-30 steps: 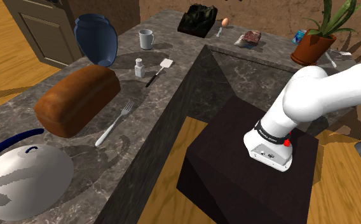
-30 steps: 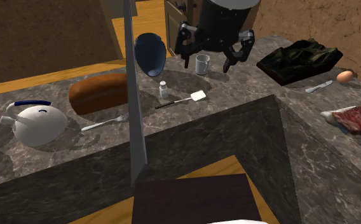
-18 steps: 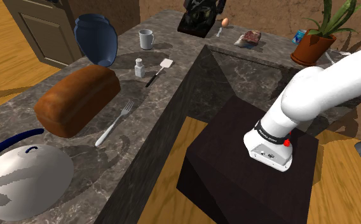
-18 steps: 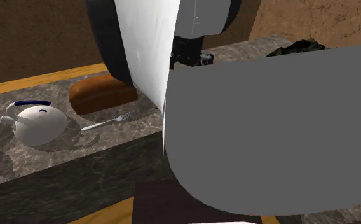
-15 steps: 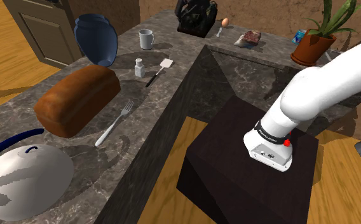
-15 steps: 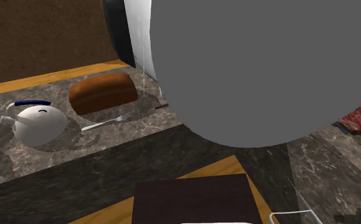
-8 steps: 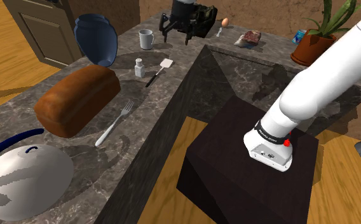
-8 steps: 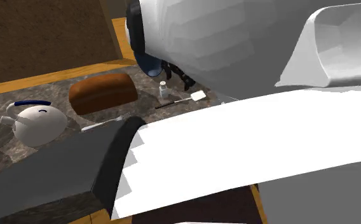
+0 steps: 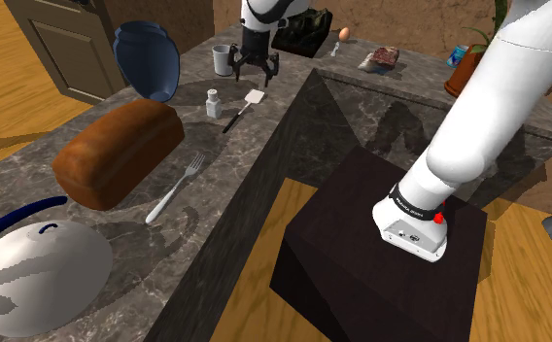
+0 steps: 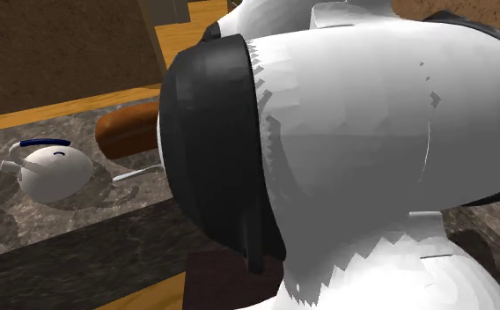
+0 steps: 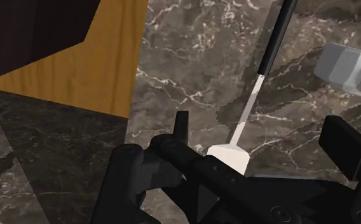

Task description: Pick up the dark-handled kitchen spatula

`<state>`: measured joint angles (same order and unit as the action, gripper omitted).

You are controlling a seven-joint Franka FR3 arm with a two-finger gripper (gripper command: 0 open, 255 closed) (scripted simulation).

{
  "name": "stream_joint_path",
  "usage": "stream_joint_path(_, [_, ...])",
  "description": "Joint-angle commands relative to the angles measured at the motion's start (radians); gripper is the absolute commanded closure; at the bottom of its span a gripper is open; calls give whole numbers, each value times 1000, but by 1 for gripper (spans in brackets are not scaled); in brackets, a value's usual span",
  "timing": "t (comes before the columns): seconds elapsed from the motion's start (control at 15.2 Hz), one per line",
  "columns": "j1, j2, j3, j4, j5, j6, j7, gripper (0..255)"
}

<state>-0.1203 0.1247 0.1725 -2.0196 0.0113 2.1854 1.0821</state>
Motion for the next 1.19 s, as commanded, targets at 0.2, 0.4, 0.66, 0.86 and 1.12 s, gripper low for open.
stream_joint_path(0.2, [7, 192, -23, 124, -6, 25, 141, 0])
stream_joint_path(0.4, [11, 293, -39, 199, 1, 30, 205, 0])
stream_joint_path(0.66, [13, 323, -41, 187, -2, 73, 205, 0])
stream_joint_path(0.86, [15, 347, -43, 180, -5, 104, 205, 0])
stream_joint_path(1.12, [15, 353, -43, 179, -5, 110, 205, 255])
